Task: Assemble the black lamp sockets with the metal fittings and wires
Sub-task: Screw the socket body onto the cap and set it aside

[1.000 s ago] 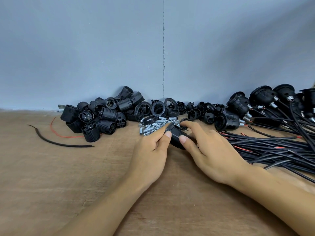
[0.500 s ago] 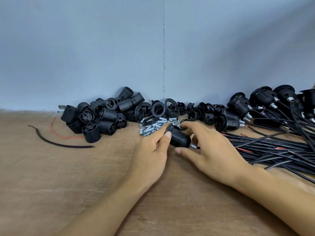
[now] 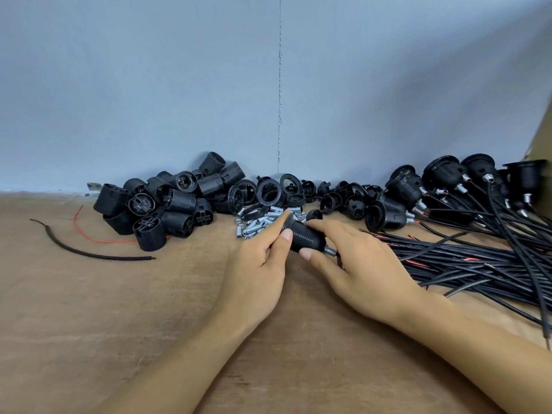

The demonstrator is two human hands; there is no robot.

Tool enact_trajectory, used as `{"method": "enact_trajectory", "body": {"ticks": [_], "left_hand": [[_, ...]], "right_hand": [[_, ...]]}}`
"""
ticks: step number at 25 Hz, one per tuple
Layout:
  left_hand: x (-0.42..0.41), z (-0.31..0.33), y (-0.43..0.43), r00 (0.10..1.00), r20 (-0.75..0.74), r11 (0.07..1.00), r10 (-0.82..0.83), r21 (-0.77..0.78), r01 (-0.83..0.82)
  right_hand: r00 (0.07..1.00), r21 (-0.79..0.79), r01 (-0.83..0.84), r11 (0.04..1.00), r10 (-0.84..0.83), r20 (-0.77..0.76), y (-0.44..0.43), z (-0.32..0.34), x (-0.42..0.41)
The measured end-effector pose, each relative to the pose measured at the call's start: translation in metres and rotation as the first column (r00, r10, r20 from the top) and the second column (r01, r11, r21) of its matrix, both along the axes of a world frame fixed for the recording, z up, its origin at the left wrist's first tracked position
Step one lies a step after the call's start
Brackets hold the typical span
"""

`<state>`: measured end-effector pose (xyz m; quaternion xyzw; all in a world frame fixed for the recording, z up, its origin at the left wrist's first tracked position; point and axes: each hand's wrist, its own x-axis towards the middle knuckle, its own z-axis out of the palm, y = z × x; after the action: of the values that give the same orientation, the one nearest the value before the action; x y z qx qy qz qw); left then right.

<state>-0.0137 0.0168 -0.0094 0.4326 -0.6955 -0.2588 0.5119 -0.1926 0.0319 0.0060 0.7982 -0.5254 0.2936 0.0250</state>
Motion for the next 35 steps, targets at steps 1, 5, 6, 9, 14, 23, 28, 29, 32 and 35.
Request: {"method": "enact_trajectory", "body": {"ticks": [1, 5, 6, 9, 14, 23, 28, 29, 32, 35], "left_hand": [[-0.001, 0.001, 0.001, 1.0, -0.014, 1.0, -0.002, -0.011, 0.002], [0.001, 0.003, 0.006, 0.999, -0.029, 0.995, 0.03, -0.092, -0.033], [0.002, 0.003, 0.006, 0.999, -0.039, 0.993, 0.034, -0.111, -0.038], [0.003, 0.002, 0.006, 0.998, -0.054, 0.996, 0.017, -0.085, -0.022], [0.0, -0.001, 0.003, 0.996, -0.085, 1.0, -0.015, 0.021, 0.017], [0.001, -0.008, -0.006, 0.999, -0.04, 0.995, -0.01, 0.101, 0.014], [0.003, -0.011, -0.007, 1.0, 0.012, 0.99, -0.015, 0.139, 0.013], [0.002, -0.01, -0.008, 1.0, 0.015, 0.99, -0.011, 0.139, 0.009], [0.001, -0.008, -0.008, 0.998, 0.055, 0.993, 0.006, 0.114, -0.012], [0.0, -0.006, -0.007, 0.995, 0.103, 0.996, 0.007, 0.089, -0.016]], "right_hand": [[1.0, 0.0, 0.009, 1.0, -0.009, 0.01, 0.0, 0.0, 0.001], [0.997, 0.008, 0.031, 0.999, -0.031, 0.071, -0.002, 0.002, 0.004], [0.996, -0.001, 0.038, 0.999, -0.037, 0.084, -0.002, 0.004, 0.004], [0.995, -0.162, 0.093, 0.982, -0.087, 0.047, -0.001, 0.014, 0.003], [0.979, -0.61, 0.139, 0.78, -0.202, -0.035, -0.006, 0.05, -0.003], [0.882, -0.47, 0.429, 0.771, -0.469, 0.036, -0.063, 0.082, -0.02], [0.709, -0.107, 0.652, 0.75, -0.554, 0.437, -0.081, 0.039, -0.09], [0.676, -0.065, 0.666, 0.743, -0.564, 0.474, -0.083, 0.032, -0.097], [0.631, -0.005, 0.69, 0.723, -0.599, 0.493, -0.091, 0.026, -0.106], [0.637, 0.013, 0.712, 0.702, -0.654, 0.408, -0.094, 0.025, -0.107]]}}
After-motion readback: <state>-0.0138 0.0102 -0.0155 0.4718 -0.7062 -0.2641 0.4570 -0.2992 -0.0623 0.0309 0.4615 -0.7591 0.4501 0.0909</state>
